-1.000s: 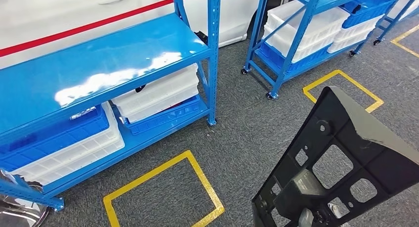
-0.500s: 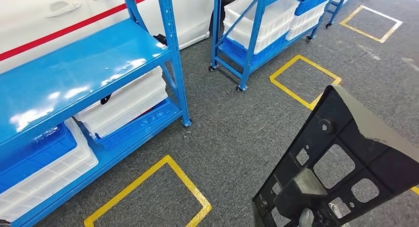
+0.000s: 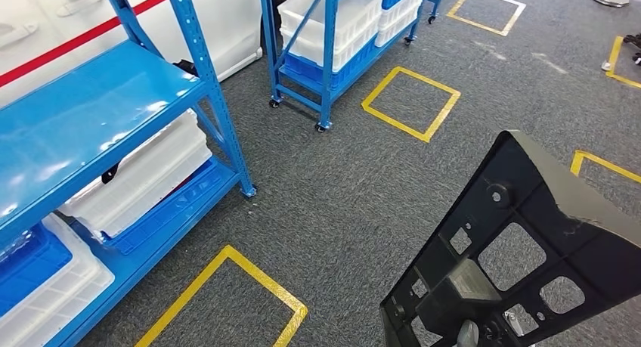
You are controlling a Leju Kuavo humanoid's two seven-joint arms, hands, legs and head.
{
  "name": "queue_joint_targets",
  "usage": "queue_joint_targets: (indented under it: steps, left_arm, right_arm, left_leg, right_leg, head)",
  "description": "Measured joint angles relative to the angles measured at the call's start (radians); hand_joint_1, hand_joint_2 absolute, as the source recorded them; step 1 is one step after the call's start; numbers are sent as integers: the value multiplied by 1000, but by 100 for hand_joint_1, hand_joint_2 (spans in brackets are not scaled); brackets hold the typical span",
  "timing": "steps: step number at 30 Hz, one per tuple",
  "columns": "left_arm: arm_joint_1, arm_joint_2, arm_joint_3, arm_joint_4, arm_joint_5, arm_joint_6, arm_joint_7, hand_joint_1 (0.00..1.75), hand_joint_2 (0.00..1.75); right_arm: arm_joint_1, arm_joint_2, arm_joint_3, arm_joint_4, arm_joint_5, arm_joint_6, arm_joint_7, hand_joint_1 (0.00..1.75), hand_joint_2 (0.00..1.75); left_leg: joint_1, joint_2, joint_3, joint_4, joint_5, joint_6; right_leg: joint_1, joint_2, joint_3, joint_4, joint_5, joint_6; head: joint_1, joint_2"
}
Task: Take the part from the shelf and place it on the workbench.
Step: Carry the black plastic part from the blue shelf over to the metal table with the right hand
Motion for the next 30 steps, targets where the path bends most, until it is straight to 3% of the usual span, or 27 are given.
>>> queue_joint_targets:
  steps: [2,4,6,8,9,10,11,13,15,17,18,19,20,22,24,25,27,28,30]
  left_arm:
    - [-4,0,0,0,6,2,0,0,175]
    - [-8,0,2,0,16,3,-3,0,175]
    - [-9,1,7,0,30,4,-10,0,175]
    - [-8,1,13,0,43,9,-19,0,175]
    - [-8,1,15,0,48,13,-23,0,175]
    - [-8,1,17,0,52,18,-27,0,175]
    - [-8,1,18,0,54,21,-29,0,175]
    - [-9,1,19,0,57,26,-33,0,175]
    - [-9,1,23,0,63,31,-38,0,175]
    - [-12,0,26,0,71,40,-48,0,175]
    - [-14,-1,26,0,74,44,-53,0,175]
    - [-16,-2,26,0,76,46,-56,0,175]
    - [-16,-3,26,0,77,48,-59,0,175]
    - [-14,-3,26,0,81,54,-63,0,175]
    - [-12,-3,26,0,87,60,-67,0,175]
    - [-12,-3,26,0,90,62,-68,0,175]
    - [-14,-3,26,0,96,66,-70,0,175]
    - [-14,-3,26,0,100,68,-70,0,175]
    - [-15,-3,27,0,105,72,-70,0,175]
  right_arm:
    - [-1,0,-1,0,0,3,0,175,175]
    - [-2,1,-2,0,1,7,0,175,175]
    - [-6,1,-2,0,3,12,0,175,175]
    - [-8,2,-3,0,4,15,0,175,175]
    - [-8,2,-3,0,4,16,0,175,175]
    - [-8,2,-3,0,4,17,0,175,175]
    - [-8,2,-3,0,4,19,0,175,175]
    - [-10,2,-4,0,4,21,0,175,175]
    - [-12,3,-5,0,4,25,0,175,175]
    - [-12,3,-5,0,4,27,0,175,175]
    - [-11,3,-6,1,4,28,0,175,175]
    - [-11,3,-6,1,4,28,0,175,175]
    - [-13,3,-7,1,5,28,0,175,175]
    - [-16,3,-7,1,5,29,0,175,175]
    - [-17,3,-7,3,5,30,0,175,175]
    - [-17,3,-7,4,5,30,0,175,175]
    - [-16,3,-8,6,5,31,0,175,175]
    - [-17,3,-8,6,5,31,0,175,175]
    - [-18,3,-8,6,5,32,0,175,175]
  left_leg:
    - [-1,16,5,-1,-3,-10]
    - [2,-19,-1,24,-27,-21]
    - [6,-81,-43,123,-90,-27]
    - [7,-104,-101,252,-145,-29]
    - [8,-107,-117,284,-147,-30]
    - [9,-108,-117,278,-127,-30]
    - [11,-114,-99,233,-91,-29]
    - [17,-156,-46,100,-21,-28]
    - [19,-194,-21,31,-3,-24]
    - [16,-184,-18,23,-4,-14]
    - [16,-170,-16,18,0,-7]
    - [16,-157,-14,12,4,2]
    - [17,-141,-13,6,8,9]
    - [13,-109,-13,3,11,17]
    - [9,-76,-15,3,9,18]
    - [8,-61,-14,3,7,17]
    - [8,-34,-9,4,2,13]
    - [6,-23,-5,4,-2,9]
    - [2,-5,2,5,-8,0]
  right_leg:
    - [1,22,-4,-3,3,-12]
    - [-4,44,-5,-10,9,-24]
    - [-8,65,-7,-15,15,-33]
    - [-7,91,-9,-14,16,-37]
    - [-6,105,-9,-12,17,-37]
    - [-7,120,-8,-10,16,-37]
    - [-7,136,-8,-7,16,-36]
    - [-7,165,-11,3,12,-30]
    - [-8,191,-21,13,12,-18]
    - [-11,216,-31,12,18,-3]
    - [-13,214,-35,14,18,2]
    - [-12,196,-43,28,9,6]
    - [-11,167,-59,59,-11,9]
    - [-9,103,-115,174,-74,13]
    - [-12,81,-162,271,-108,17]
    - [-13,77,-161,273,-99,17]
    - [-12,55,-102,172,-41,14]
    - [-7,27,-63,103,-17,9]
    - [2,-11,-16,16,3,-3]
  head:
    - [-1,0]
    - [-2,0]
    - [-4,0]
    - [-6,0]
    - [-6,0]
    - [-6,0]
    - [-6,0]
    - [-7,0]
    - [-7,0]
    - [-7,0]
    - [-7,0]
    - [-5,0]
    - [-2,0]
    - [2,0]
    - [3,0]
    - [3,0]
    - [3,0]
    - [3,0]
    - [1,0]
